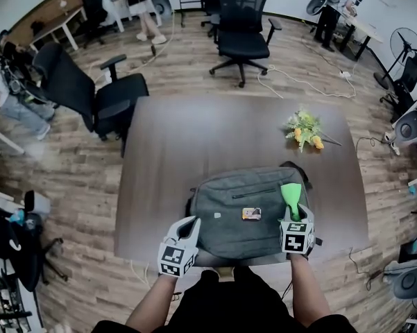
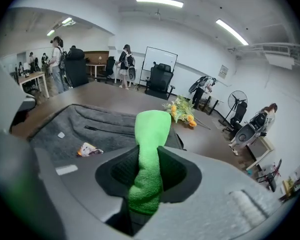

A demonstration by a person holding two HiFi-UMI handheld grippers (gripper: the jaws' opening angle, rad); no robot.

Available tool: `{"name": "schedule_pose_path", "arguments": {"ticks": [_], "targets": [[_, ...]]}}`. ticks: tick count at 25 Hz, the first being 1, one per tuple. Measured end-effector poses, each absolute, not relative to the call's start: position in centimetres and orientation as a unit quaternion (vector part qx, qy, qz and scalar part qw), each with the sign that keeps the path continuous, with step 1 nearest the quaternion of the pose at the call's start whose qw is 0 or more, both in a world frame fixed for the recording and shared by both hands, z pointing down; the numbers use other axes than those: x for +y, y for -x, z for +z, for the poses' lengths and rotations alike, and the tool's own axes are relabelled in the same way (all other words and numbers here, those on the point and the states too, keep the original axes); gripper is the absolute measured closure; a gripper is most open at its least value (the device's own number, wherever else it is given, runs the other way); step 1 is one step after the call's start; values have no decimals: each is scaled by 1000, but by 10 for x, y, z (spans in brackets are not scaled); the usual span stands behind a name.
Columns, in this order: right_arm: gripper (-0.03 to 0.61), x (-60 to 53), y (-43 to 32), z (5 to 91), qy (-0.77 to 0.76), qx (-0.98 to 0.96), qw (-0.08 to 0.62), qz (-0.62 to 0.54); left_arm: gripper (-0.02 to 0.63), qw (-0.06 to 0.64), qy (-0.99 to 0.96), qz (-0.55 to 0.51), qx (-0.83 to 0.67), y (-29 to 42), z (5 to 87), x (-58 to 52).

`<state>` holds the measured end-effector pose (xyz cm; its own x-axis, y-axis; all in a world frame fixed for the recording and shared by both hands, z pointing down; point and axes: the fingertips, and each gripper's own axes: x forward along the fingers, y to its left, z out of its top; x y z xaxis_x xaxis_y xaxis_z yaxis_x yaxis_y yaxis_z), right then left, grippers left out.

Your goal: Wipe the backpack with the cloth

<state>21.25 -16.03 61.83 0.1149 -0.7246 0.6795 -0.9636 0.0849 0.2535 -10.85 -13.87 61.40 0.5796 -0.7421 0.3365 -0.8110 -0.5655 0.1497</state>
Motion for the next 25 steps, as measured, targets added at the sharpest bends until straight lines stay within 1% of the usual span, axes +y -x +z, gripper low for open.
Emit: {"name": "schedule_pose_path", "arguments": {"ticks": [8,18,25], "targets": [[479,-149,-134,628,-596,-708,319,207,594,141,-870,133,-454,129,616,-131],[479,-118,8,662,-462,-788,294,281,595,162,-855,145,-471,156,618,-118],[479,-102,59,671,-409,-797,272,350,595,170,-851,144,-476,162,620,-109]]}}
